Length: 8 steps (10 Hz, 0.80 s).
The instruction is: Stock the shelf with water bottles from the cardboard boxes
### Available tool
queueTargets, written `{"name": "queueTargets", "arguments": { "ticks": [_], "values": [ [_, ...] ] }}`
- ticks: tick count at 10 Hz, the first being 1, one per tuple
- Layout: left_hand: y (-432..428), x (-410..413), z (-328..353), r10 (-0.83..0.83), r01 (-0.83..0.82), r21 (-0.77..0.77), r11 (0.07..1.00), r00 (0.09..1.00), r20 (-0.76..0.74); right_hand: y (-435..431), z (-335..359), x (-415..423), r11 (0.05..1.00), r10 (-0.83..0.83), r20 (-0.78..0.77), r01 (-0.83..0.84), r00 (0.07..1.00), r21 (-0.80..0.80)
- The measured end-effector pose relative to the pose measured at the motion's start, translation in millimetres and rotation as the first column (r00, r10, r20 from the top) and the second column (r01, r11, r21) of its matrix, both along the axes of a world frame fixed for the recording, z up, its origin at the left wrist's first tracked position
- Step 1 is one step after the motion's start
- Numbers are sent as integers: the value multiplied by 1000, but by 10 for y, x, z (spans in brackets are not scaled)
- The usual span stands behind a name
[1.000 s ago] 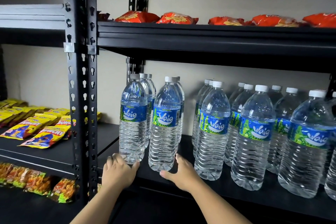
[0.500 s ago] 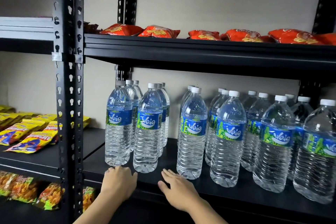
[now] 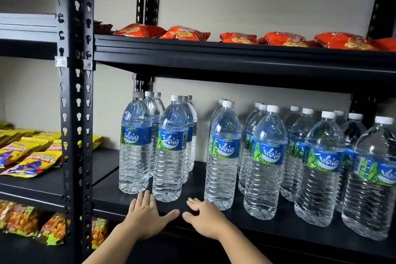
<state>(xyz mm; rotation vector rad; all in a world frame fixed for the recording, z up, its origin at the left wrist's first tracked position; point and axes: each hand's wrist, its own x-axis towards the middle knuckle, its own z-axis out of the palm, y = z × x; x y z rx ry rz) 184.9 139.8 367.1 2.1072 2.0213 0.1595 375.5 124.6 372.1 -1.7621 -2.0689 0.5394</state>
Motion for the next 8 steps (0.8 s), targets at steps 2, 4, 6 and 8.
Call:
{"name": "queueTargets", "arguments": {
  "ticks": [2, 4, 6, 8],
  "values": [
    [-31, -47, 16, -27, 26, 21, 999, 999, 37, -118, -15, -36, 996, -58, 10, 57, 998, 75],
    [-57, -26, -1, -23, 19, 56, 998, 998, 57, -223, -4, -80, 991, -90, 57, 84, 994, 102],
    [-82, 15, -40, 4, -11, 101, 995, 998, 65, -237, -60, -87, 991, -91, 104, 80, 990, 109],
    [-152, 52, -56, 15, -24, 110, 994, 997, 80, -317, -54, -38, 991, -48, 101, 35, 994, 130]
  ]
}}
